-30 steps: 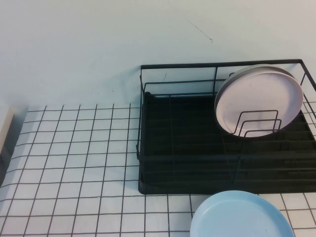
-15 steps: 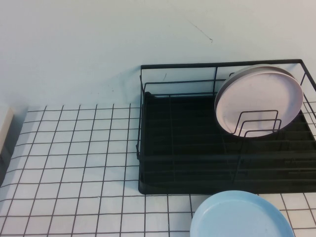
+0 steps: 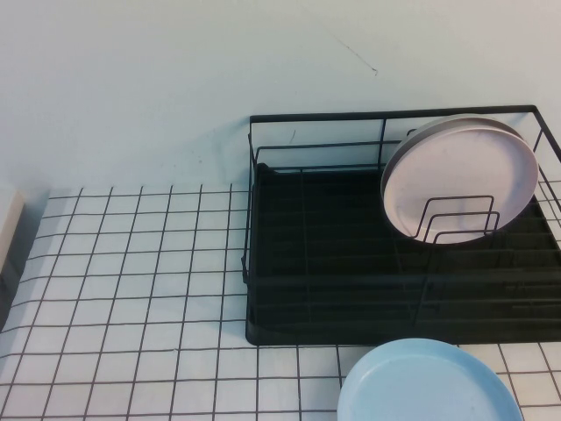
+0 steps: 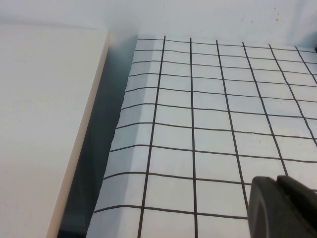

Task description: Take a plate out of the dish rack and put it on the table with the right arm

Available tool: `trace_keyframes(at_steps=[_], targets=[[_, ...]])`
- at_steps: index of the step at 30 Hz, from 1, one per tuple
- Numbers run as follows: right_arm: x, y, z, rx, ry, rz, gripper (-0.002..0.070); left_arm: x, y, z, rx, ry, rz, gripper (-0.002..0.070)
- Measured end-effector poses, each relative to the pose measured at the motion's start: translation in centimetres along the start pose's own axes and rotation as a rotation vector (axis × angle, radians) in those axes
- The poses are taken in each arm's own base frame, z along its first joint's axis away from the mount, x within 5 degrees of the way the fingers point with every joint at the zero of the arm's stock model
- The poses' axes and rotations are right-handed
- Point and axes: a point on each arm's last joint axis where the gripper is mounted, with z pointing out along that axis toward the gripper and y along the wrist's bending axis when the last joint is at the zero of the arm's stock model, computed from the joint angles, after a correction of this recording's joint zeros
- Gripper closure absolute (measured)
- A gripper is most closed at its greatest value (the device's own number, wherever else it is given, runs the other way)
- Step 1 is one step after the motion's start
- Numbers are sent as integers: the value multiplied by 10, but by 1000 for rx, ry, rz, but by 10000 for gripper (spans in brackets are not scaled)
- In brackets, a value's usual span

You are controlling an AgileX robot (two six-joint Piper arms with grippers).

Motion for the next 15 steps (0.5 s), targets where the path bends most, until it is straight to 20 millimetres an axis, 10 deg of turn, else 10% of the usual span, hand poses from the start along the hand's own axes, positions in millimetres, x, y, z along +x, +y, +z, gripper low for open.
trace_keyframes(at_steps=[15], targets=[[1, -7, 0, 76, 17, -193, 678, 0, 0, 0, 0, 0, 0, 678]])
